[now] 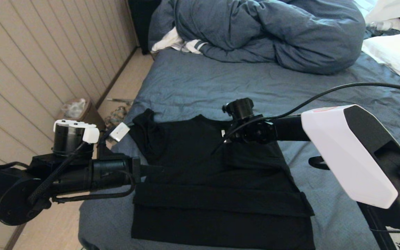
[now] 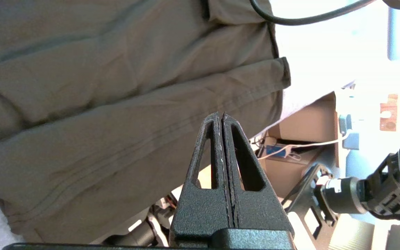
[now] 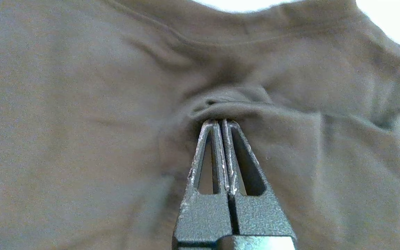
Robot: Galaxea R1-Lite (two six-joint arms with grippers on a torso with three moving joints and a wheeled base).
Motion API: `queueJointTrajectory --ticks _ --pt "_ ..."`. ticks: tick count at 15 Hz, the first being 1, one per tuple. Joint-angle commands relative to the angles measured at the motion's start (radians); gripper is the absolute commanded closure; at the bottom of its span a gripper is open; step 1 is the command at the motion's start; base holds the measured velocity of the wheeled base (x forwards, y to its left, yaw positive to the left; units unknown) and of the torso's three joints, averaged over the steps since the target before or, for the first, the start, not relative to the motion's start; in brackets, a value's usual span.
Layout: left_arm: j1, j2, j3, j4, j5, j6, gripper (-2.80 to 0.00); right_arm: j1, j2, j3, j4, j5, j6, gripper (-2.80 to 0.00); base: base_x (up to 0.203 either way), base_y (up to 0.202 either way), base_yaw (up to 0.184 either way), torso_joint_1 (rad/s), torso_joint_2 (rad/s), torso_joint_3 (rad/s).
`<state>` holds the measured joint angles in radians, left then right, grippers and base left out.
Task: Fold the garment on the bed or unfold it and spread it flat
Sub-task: Fold the black T-shirt
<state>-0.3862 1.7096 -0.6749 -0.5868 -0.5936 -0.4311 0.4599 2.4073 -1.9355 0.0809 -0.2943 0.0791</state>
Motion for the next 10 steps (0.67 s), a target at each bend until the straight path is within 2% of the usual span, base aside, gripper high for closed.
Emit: queueJointTrajectory --ticks 1,5,10 --pt "-0.002 0.004 0.001 -0.004 -0.004 -0.003 0.0 0.017 0.015 -0.016 -0.002 -0.003 0.002 0.0 0.0 0.0 0.0 0.0 0.0 0.0" --pt "-0.007 0.005 0.001 -0.004 -0.003 -0.003 0.0 0.031 -0.06 0.014 0.002 -0.003 0.013 0.0 0.0 0.0 0.0 0.0 0.0 0.0" --pt "-0.007 0.004 -0.001 -0.005 0.001 -0.002 0.0 0.031 -0.245 0.186 -0.002 -0.003 0.013 0.0 0.0 0.0 0.0 0.0 0.0 0.0"
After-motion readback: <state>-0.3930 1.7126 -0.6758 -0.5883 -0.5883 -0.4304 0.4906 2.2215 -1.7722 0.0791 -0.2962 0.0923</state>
